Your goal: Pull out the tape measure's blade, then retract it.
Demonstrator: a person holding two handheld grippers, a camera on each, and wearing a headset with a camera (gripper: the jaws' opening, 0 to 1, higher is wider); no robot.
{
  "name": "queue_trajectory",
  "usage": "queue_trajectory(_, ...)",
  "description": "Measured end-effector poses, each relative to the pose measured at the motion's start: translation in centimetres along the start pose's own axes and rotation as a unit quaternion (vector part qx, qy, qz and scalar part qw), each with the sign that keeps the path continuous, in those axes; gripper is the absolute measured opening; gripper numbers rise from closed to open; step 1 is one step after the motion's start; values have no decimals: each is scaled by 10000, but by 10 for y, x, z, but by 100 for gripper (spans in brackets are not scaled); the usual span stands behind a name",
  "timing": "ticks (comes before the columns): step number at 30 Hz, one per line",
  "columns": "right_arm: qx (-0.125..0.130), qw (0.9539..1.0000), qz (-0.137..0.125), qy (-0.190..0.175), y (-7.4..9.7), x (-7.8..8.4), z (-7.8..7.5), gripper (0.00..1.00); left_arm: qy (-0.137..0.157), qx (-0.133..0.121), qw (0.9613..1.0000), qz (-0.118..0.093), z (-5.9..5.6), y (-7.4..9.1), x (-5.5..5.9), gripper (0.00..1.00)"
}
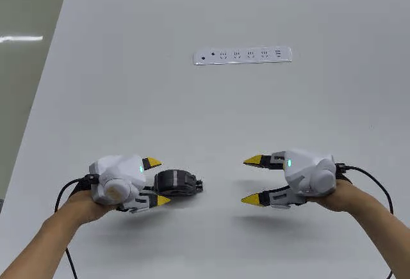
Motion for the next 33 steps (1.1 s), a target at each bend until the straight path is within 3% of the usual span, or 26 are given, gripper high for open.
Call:
queue_trajectory(8,-19,10000,-57,-78,-18,-5,-5,41,-192,118,9995,236,1,-8,1,40)
queue_trajectory(14,-205,9998,-39,20,-35,-8,-2,40,-357,238,9976,539,-3,-13,10,35)
queue_trajectory(21,-382,9992,-33,145,-51,-12,-2,39,-447,279,9969,576,-5,-18,12,31)
queue_trajectory(33,-556,9982,-41,240,-78,-9,0,33,-331,270,9978,500,-5,-19,13,30)
Point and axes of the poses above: the centre of the closed fingertips' face, and the gripper's own axes: y roughly backward along the fingers, z roughly to its left, x roughly out of its underside, the point moved 1 cm from there along y, roughly backward along the fingers, and after that the axes turned 12 degrees about y, right-handed, at the moved point
